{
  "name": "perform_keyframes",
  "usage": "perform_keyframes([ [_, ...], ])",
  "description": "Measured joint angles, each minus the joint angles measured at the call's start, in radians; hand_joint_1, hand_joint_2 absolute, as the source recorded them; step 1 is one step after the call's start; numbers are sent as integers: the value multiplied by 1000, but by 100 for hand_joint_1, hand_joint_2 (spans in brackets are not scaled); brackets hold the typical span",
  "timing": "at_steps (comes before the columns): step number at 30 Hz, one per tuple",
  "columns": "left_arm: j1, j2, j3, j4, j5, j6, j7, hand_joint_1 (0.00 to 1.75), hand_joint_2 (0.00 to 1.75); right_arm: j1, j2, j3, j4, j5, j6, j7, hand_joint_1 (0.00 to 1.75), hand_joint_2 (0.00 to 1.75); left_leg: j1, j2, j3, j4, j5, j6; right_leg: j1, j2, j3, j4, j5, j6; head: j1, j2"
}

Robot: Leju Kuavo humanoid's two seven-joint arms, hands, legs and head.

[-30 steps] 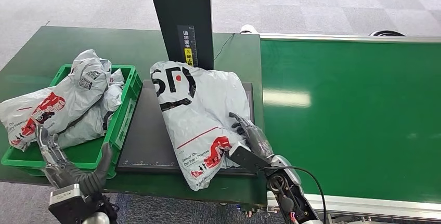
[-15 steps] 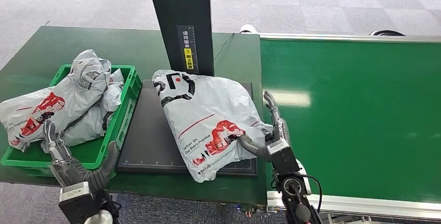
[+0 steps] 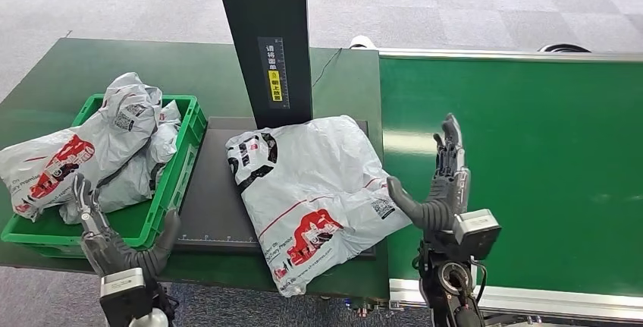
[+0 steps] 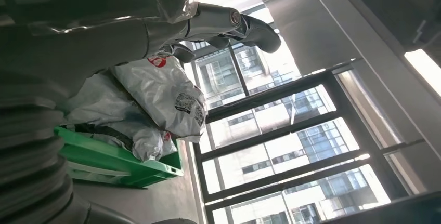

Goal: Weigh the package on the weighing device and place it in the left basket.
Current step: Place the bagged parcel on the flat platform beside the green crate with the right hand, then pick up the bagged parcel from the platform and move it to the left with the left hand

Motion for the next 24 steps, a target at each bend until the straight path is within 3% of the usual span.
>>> perform_keyframes([
  [7,-8,-12,-31,4,-119,-39,31,0,175,20,52,-99,-52,-80,71,0,0,175,0,0,0,0,0,0,0,0,0,0,0,0,0,0],
  [19,-149,-18,-216,226,-657,-192,356,0,175,24,119,-216,-57,-187,161,0,0,175,0,0,1,0,0,0,0,0,0,0,1,0,0,0],
  [24,-147,-3,-283,268,-753,-246,415,0,175,62,149,-242,-89,-219,198,0,0,175,0,0,0,0,-1,0,0,0,-1,0,0,0,0,0],
])
